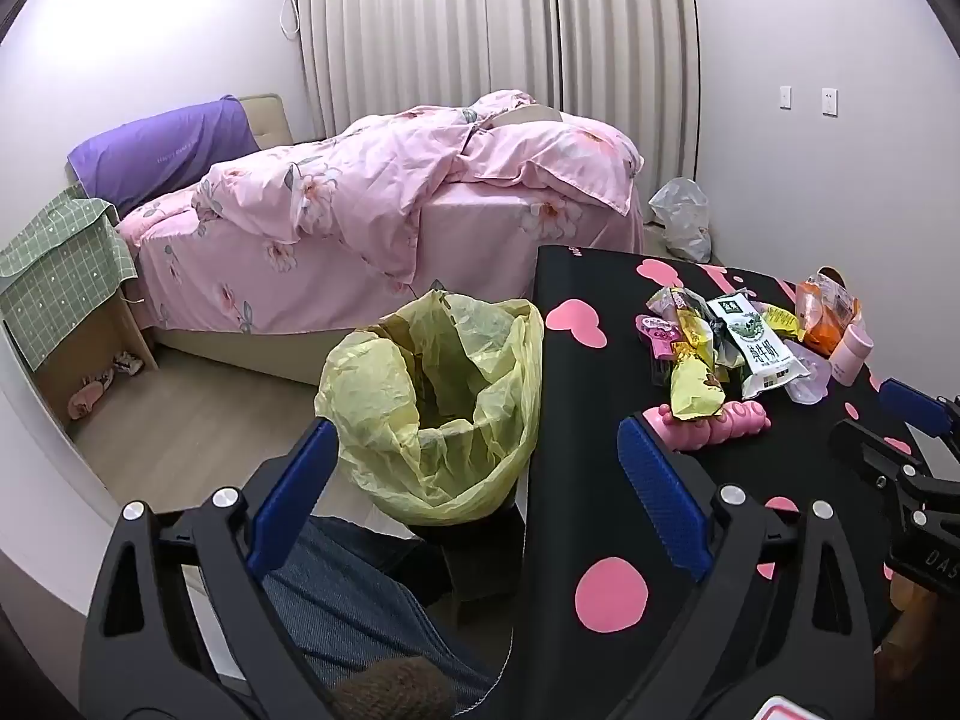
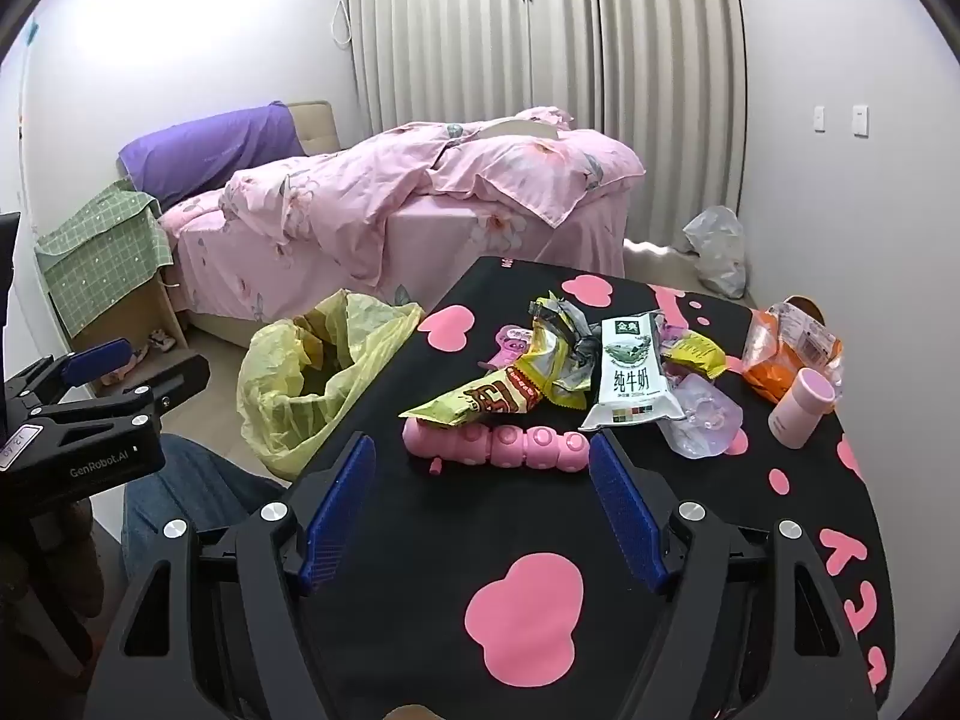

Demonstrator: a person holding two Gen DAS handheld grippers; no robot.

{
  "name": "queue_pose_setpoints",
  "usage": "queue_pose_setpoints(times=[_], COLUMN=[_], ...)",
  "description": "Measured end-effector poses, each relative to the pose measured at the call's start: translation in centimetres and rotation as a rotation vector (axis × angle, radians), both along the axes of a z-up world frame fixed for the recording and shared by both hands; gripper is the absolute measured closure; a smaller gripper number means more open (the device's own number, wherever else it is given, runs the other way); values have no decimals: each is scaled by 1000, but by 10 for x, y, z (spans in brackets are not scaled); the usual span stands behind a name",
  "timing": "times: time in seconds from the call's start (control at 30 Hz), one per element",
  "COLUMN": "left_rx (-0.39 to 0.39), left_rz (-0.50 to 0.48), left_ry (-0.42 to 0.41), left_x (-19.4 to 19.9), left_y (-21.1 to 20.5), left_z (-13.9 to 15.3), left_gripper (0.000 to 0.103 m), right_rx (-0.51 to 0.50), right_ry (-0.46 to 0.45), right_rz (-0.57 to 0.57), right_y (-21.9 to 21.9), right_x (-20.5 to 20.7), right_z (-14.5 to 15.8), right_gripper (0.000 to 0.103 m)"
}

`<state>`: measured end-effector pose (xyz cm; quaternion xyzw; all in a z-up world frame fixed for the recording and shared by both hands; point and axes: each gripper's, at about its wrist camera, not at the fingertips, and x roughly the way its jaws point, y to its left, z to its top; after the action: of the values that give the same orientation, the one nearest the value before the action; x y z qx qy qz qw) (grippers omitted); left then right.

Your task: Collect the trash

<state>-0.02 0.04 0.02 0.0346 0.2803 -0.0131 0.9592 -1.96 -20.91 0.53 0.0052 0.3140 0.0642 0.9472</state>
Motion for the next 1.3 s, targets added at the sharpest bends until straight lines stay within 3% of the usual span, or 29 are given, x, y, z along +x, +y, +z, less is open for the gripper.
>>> queue_pose_setpoints(times=[1.3], left_rx=[-3], left_rz=[34], left_ry=[-25], left_x=[-5], left_y=[14], left_z=[5], left_gripper=[13], right_rx=[32], right_ry=[-52], right_rz=[23], right_y=[16], right_x=[16], right_z=[7], right_gripper=[32])
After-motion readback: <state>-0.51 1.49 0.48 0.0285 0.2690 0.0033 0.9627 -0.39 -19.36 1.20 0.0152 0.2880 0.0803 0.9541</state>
